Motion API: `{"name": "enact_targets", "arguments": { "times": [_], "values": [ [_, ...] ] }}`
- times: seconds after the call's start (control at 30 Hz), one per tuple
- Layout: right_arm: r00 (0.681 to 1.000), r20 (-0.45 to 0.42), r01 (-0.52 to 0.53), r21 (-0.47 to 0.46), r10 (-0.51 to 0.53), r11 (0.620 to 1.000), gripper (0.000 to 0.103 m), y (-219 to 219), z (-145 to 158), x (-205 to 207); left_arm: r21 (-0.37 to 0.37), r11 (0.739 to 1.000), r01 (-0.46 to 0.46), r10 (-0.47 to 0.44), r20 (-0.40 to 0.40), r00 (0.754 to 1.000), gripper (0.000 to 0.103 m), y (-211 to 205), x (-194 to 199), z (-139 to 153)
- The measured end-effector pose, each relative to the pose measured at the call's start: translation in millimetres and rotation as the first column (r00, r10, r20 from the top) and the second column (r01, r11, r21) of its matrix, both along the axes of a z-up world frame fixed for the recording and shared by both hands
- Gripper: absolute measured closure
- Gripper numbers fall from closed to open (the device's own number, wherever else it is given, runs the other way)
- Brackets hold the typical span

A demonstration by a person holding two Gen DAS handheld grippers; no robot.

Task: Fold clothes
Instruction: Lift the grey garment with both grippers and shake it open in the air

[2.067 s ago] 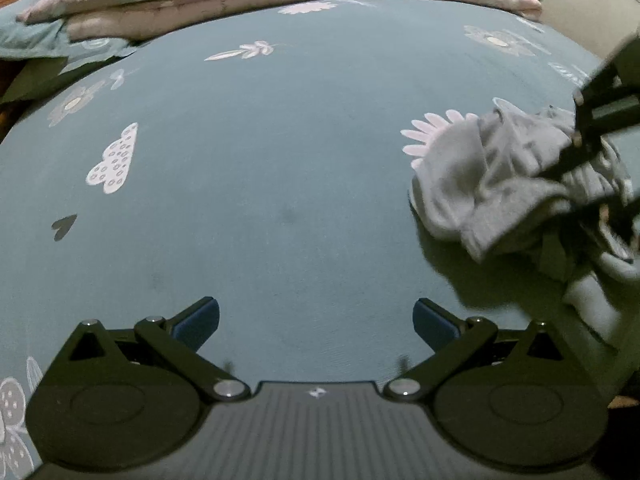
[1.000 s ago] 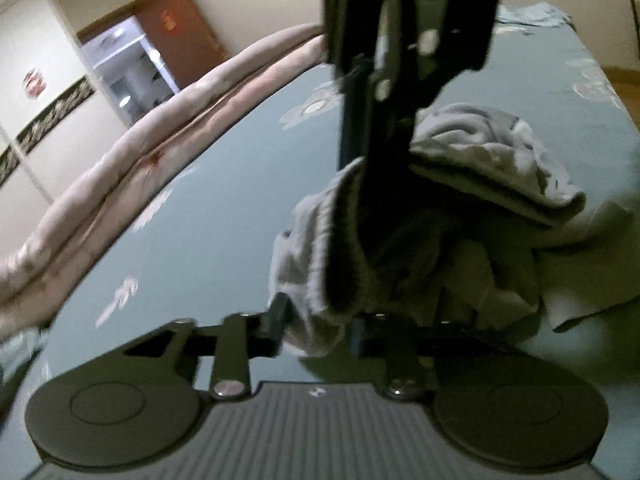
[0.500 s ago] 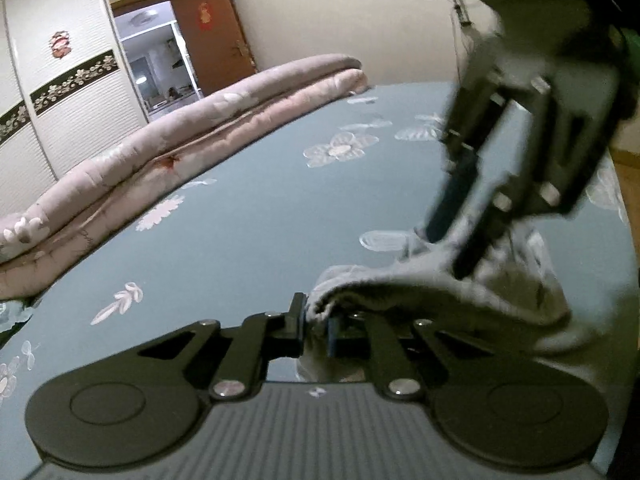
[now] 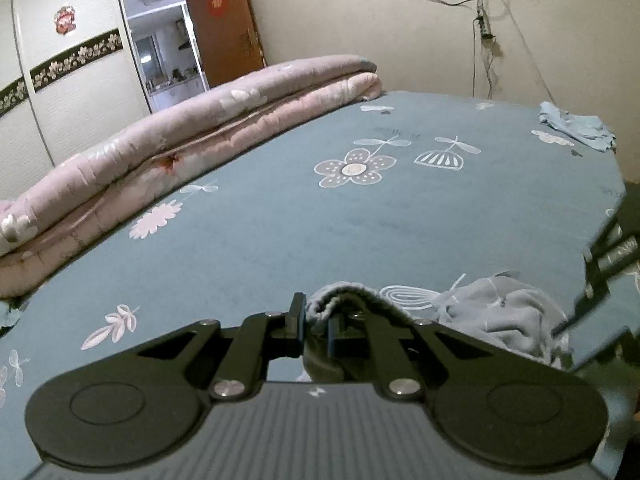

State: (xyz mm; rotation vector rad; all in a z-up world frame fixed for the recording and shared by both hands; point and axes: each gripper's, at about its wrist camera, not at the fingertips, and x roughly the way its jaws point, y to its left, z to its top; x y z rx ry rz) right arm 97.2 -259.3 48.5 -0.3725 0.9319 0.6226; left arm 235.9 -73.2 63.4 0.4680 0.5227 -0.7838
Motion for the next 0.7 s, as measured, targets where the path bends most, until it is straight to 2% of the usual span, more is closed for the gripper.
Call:
{"name": "enact_targets", "arguments": {
  "times": [0.07,0.13,0.23,0.37,0.5,0.53,0.57,0.6,0.7],
  "values": [
    [0.998,0.010,-0.056,0.001,0.056,0.998,0.078,6,-6,-8,0.012,1.000,-0.005,0.005,-0.005,1.000,0.095,-2,2,-1],
    [0.994,0.032,-0.105,-0.014,0.105,0.994,0.079,12,-11,-12,0.018,1.000,-0.007,0.007,-0.011,1.000,0.095,-4,5,-1],
    [0.980,0.079,-0.177,-0.089,0.184,0.980,0.079,20,-19,-14,0.030,0.999,-0.013,0.014,-0.018,1.000,0.095,-4,7,-1],
    [0.939,0.105,-0.302,-0.206,0.328,0.931,0.076,28,-33,-18,0.039,0.999,-0.023,0.024,-0.024,0.999,0.095,-4,10,-1],
    [0.907,0.091,-0.371,-0.291,0.412,0.882,0.075,27,-44,-23,0.041,0.999,-0.030,0.031,-0.031,0.999,0.095,-2,13,-1],
    [0.910,0.085,-0.364,-0.305,0.406,0.880,0.080,27,-46,-21,0.039,0.999,-0.034,0.035,-0.033,0.999,0.095,-2,13,-2],
    [0.920,0.070,-0.347,-0.308,0.385,0.886,0.097,27,-46,-17,0.038,0.999,-0.038,0.039,-0.037,0.999,0.095,-1,14,-2],
    [0.933,0.054,-0.327,-0.294,0.357,0.898,0.098,26,-43,-13,0.038,0.998,-0.045,0.047,-0.038,0.998,0.095,0,13,-2],
    [0.968,0.030,-0.241,-0.163,0.249,0.957,0.099,12,-18,2,0.032,0.997,-0.073,0.075,-0.052,0.996,0.095,7,13,-2]
  ]
}}
